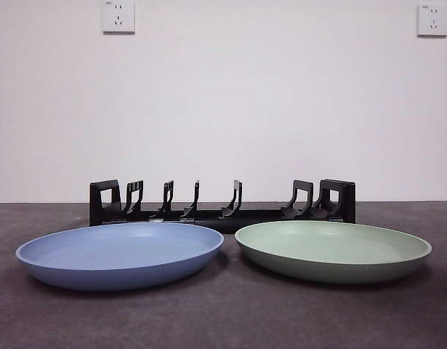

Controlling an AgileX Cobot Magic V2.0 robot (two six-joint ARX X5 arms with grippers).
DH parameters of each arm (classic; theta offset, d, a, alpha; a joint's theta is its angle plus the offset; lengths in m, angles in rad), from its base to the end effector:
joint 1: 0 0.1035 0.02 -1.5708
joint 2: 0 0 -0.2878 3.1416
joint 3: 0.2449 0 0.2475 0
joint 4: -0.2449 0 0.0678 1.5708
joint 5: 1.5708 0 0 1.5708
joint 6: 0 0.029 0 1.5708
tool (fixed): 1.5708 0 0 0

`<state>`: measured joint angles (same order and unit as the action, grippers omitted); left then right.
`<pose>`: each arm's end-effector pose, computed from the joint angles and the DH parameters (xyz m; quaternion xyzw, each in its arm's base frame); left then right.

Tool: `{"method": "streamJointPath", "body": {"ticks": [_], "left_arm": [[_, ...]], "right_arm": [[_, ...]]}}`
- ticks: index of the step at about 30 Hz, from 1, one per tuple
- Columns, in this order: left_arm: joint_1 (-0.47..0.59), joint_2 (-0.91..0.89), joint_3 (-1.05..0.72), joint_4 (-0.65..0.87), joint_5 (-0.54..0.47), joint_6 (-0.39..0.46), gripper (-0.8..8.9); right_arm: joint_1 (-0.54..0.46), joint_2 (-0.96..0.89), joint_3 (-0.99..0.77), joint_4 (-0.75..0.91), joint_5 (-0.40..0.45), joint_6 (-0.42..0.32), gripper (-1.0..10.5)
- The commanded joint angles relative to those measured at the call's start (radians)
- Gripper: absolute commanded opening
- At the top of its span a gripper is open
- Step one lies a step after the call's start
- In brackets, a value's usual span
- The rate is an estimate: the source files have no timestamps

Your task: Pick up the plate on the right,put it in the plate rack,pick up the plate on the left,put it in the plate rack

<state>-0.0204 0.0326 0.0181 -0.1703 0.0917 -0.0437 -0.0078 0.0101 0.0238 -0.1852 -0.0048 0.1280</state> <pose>0.0683 -0.0040 0.1516 -0.0250 0.0934 -0.0538 0.9939 0.0669 -0.0004 0.1532 0.0643 0.0854 -0.0070 0.9943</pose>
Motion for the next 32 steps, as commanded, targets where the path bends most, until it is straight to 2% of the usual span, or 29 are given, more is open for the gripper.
{"method": "streamJointPath", "body": {"ticks": [1, 5, 12, 16, 19, 25, 32], "left_arm": [[0.003, 0.0, -0.004, 0.004, 0.029, -0.089, -0.05], [0.003, 0.0, 0.022, -0.005, 0.081, -0.134, -0.06], [0.002, 0.028, 0.171, -0.117, 0.109, -0.164, -0.06], [0.002, 0.08, 0.295, -0.204, 0.183, -0.161, -0.06], [0.002, 0.131, 0.385, -0.258, 0.232, -0.153, -0.06], [0.002, 0.277, 0.575, -0.403, 0.322, -0.061, -0.06], [0.002, 0.446, 0.76, -0.579, 0.435, 0.036, -0.06]], "right_arm": [[0.0, -0.001, -0.006, 0.014, -0.006, 0.071, -0.1], [0.0, 0.0, 0.034, 0.013, -0.027, 0.152, -0.1], [0.0, 0.076, 0.21, -0.021, -0.086, 0.156, -0.1], [0.0, 0.193, 0.347, -0.09, -0.139, 0.148, -0.1], [0.0, 0.288, 0.456, -0.176, -0.201, 0.098, -0.1], [0.001, 0.49, 0.701, -0.441, -0.327, -0.044, -0.1], [0.001, 0.66, 0.927, -0.736, -0.348, -0.183, -0.1]]}}
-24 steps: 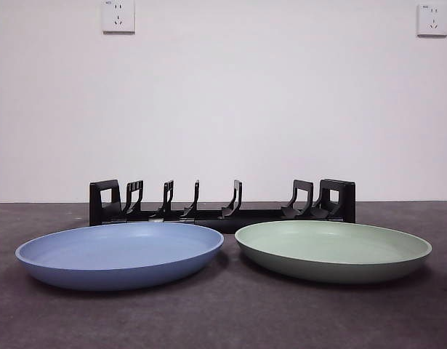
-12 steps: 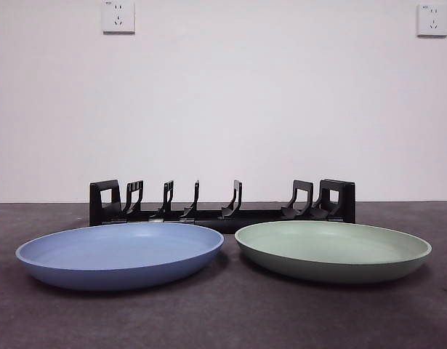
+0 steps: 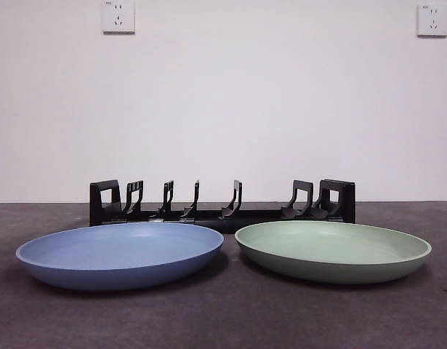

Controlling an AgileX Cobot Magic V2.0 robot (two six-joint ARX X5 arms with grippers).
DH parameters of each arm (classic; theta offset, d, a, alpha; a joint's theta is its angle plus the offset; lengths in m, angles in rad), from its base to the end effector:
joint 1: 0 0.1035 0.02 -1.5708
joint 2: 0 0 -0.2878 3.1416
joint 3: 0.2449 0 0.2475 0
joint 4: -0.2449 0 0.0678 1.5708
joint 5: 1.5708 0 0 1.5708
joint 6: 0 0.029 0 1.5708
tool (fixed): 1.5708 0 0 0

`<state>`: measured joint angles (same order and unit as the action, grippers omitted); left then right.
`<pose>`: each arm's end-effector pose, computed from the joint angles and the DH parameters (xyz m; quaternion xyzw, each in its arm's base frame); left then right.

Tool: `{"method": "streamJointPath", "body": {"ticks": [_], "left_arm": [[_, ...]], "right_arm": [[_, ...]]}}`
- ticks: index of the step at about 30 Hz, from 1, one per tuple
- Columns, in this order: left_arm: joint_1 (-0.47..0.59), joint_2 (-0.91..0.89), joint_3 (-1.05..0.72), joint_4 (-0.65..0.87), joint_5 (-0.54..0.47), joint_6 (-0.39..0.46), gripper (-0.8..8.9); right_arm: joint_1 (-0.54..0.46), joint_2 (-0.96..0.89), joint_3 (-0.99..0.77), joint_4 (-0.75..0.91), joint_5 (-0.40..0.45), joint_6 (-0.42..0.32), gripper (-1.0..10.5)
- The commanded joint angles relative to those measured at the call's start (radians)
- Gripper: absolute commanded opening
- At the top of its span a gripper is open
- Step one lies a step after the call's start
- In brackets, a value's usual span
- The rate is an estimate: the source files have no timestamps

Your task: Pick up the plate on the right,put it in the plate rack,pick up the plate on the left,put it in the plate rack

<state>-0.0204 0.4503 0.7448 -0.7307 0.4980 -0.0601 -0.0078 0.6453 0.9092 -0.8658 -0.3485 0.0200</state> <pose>0.0575 -0.0150 0.3165 -0.0795 0.2177 -0.2438 0.9417 0.0846 0.0092 0.3433 0.0619 0.2933 0.1590 0.9407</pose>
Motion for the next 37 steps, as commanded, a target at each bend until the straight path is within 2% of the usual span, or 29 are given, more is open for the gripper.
{"method": "streamJointPath", "body": {"ticks": [1, 9, 12, 13, 14, 15, 16, 17, 21, 25, 28, 37], "left_arm": [[0.002, 0.045, 0.05, -0.031, 0.038, 0.06, -0.06], [-0.006, 0.118, 0.108, -0.071, 0.06, 0.085, -0.05], [-0.024, 0.122, 0.108, -0.068, 0.06, 0.085, 0.07], [-0.031, 0.122, 0.108, -0.068, 0.06, 0.084, 0.88], [-0.037, 0.122, 0.108, -0.068, 0.061, 0.085, 2.42], [-0.045, 0.127, 0.109, -0.068, 0.062, 0.091, 4.94], [-0.052, 0.13, 0.11, -0.068, 0.065, 0.091, 6.49], [-0.062, 0.136, 0.11, -0.068, 0.084, 0.094, 6.91], [-0.119, 0.158, 0.11, -0.052, 0.166, 0.167, 6.91], [-0.22, 0.175, 0.13, -0.054, 0.163, 0.281, 6.91], [-0.291, 0.202, 0.15, -0.053, 0.163, 0.335, 6.91], [-0.429, 0.301, 0.151, -0.039, 0.127, 0.383, 6.91]], "right_arm": [[0.001, 0.04, 0.062, -0.08, -0.004, -0.083, -0.1], [0.002, 0.092, 0.132, -0.129, -0.004, -0.085, -0.1], [0.002, 0.092, 0.132, -0.129, -0.007, -0.084, 0.3], [0.002, 0.092, 0.132, -0.128, -0.023, -0.084, 1.3], [0.002, 0.092, 0.132, -0.128, -0.044, -0.084, 2.4], [0.002, 0.093, 0.132, -0.129, -0.065, -0.083, 3.7], [0.002, 0.098, 0.132, -0.129, -0.076, -0.079, 4.7], [0.002, 0.101, 0.132, -0.13, -0.076, -0.074, 5.3], [0.002, 0.131, 0.132, -0.139, -0.083, -0.072, 5.4], [0.002, 0.204, 0.132, -0.145, -0.083, -0.058, 5.4], [0.002, 0.317, 0.132, -0.127, -0.083, -0.047, 5.4], [0.042, 0.752, 0.132, 0.027, -0.082, -0.038, 5.3]]}}
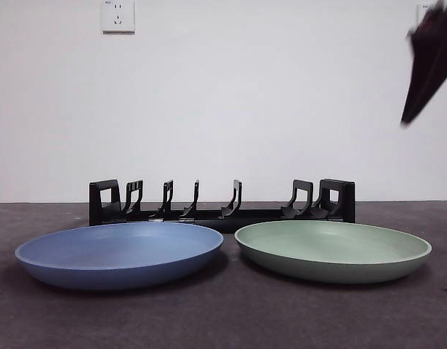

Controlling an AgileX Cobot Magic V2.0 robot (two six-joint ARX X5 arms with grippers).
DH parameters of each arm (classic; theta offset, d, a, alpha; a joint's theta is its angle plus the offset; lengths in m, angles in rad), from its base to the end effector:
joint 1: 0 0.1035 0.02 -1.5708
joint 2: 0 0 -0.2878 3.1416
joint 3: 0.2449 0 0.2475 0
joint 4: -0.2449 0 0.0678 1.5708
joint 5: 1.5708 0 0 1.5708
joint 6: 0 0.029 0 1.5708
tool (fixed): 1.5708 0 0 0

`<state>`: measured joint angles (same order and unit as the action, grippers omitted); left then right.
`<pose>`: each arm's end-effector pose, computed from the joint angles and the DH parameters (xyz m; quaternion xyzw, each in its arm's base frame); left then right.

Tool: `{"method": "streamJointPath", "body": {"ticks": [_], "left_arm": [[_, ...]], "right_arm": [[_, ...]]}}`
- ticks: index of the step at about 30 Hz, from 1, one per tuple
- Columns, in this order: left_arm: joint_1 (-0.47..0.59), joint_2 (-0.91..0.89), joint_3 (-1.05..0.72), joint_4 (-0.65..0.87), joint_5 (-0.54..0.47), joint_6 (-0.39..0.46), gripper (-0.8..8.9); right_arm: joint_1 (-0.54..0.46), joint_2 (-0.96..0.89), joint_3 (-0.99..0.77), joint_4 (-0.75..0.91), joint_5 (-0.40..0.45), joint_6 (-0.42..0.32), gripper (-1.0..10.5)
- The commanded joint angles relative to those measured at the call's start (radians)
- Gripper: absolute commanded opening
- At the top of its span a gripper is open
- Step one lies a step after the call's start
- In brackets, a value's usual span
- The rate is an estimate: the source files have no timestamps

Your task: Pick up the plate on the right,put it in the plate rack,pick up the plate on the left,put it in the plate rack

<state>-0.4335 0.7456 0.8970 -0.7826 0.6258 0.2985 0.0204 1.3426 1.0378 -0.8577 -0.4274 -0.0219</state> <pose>0.0932 -0.0619 0.3404 0.0925 0.2341 -0.5209 0.8157 0.2391 0.0169 0.2826 0.1020 0.5357 0.1914 0.8161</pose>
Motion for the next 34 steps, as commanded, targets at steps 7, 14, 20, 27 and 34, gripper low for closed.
{"method": "streamJointPath", "body": {"ticks": [7, 14, 20, 27, 34], "left_arm": [[-0.058, 0.037, 0.003, 0.029, -0.031, 0.047, 6.91], [-0.097, 0.067, 0.003, 0.029, -0.107, 0.074, 6.91], [-0.135, 0.098, 0.003, 0.039, -0.158, 0.093, 6.91], [-0.159, 0.126, 0.003, 0.079, -0.168, 0.1, 6.91], [-0.179, 0.143, 0.003, 0.082, -0.182, 0.107, 6.91]], "right_arm": [[0.055, 0.229, 0.003, 0.115, 0.001, 0.006, 5.3], [0.059, 0.317, 0.003, 0.175, 0.013, 0.03, 4.6], [0.059, 0.351, 0.003, 0.204, 0.013, 0.03, 3.7], [0.059, 0.386, 0.003, 0.208, 0.014, 0.029, 2.1], [0.059, 0.426, 0.003, 0.209, 0.008, 0.029, 1.7]]}}
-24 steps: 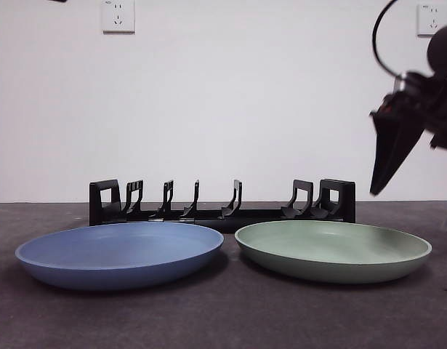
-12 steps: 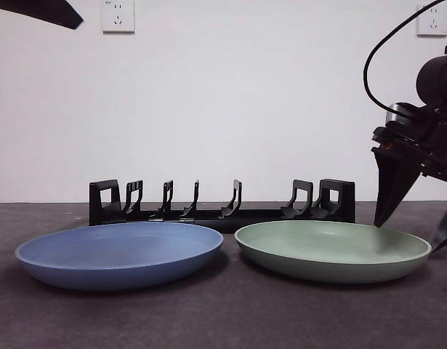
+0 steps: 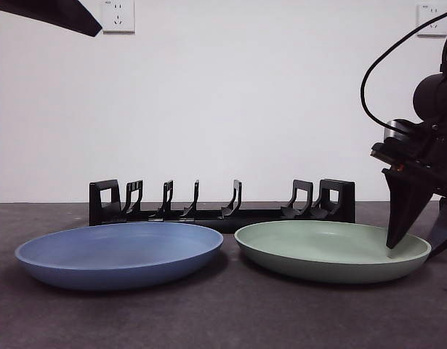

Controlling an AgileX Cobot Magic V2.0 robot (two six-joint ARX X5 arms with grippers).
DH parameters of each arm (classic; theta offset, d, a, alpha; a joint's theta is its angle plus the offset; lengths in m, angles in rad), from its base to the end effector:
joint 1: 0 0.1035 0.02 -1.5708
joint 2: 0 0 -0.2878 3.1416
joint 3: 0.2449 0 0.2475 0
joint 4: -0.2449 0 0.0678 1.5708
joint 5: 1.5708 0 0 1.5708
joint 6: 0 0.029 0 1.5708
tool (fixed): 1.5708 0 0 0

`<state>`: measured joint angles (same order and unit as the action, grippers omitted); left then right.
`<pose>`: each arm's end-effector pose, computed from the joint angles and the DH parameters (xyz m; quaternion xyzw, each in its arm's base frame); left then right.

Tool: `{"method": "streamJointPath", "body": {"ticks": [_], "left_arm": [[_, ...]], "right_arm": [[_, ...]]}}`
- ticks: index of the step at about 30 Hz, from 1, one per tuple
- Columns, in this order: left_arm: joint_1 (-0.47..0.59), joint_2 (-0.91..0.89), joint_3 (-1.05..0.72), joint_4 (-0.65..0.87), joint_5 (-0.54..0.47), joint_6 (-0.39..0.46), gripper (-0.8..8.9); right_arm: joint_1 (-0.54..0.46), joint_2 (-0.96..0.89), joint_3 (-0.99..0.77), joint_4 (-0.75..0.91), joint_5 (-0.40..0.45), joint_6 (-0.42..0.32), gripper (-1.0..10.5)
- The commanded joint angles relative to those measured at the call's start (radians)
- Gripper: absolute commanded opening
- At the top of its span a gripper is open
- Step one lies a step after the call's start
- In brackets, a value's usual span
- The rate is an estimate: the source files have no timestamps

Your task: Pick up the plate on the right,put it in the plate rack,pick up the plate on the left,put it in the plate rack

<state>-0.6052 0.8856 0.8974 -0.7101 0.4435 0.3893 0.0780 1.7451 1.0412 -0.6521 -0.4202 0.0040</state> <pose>0.1157 -0.0952 0.3287 0.1844 0.2435 -0.5275 0.7927 0.3100 0.0361 0.1852 0.1083 0.6185 0.1908 0.7546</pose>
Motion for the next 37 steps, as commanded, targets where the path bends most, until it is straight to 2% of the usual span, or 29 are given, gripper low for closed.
{"method": "streamJointPath", "body": {"ticks": [1, 3, 11, 19, 22, 26, 30, 37], "left_arm": [[-0.01, 0.003, 0.002, 0.01, 0.0, 0.018, 6.91], [-0.016, 0.005, 0.002, 0.01, -0.002, 0.029, 6.91], [-0.072, 0.016, 0.002, 0.012, -0.106, 0.1, 6.91], [-0.196, 0.05, 0.002, 0.053, -0.215, 0.222, 6.9], [-0.257, 0.066, 0.002, 0.088, -0.294, 0.302, 6.9], [-0.347, 0.094, 0.002, 0.171, -0.452, 0.424, 6.9], [-0.407, 0.126, 0.002, 0.272, -0.576, 0.547, 6.9], [-0.462, 0.18, 0.002, 0.387, -0.716, 0.665, 6.76]], "right_arm": [[0.002, 0.027, -0.001, 0.004, 0.001, 0.002, 1.1], [0.002, 0.033, -0.001, 0.009, 0.002, 0.002, -0.2], [0.0, 0.019, 0.0, 0.014, -0.003, 0.004, -0.1], [-0.002, -0.13, 0.058, -0.069, -0.046, 0.022, -0.1], [0.0, -0.192, 0.121, -0.15, -0.081, 0.021, -0.1], [0.002, -0.255, 0.199, -0.237, -0.12, 0.024, -0.1], [0.014, -0.291, 0.252, -0.286, -0.17, 0.061, -0.1], [0.095, -0.323, 0.297, -0.352, -0.179, 0.076, -0.1]]}}
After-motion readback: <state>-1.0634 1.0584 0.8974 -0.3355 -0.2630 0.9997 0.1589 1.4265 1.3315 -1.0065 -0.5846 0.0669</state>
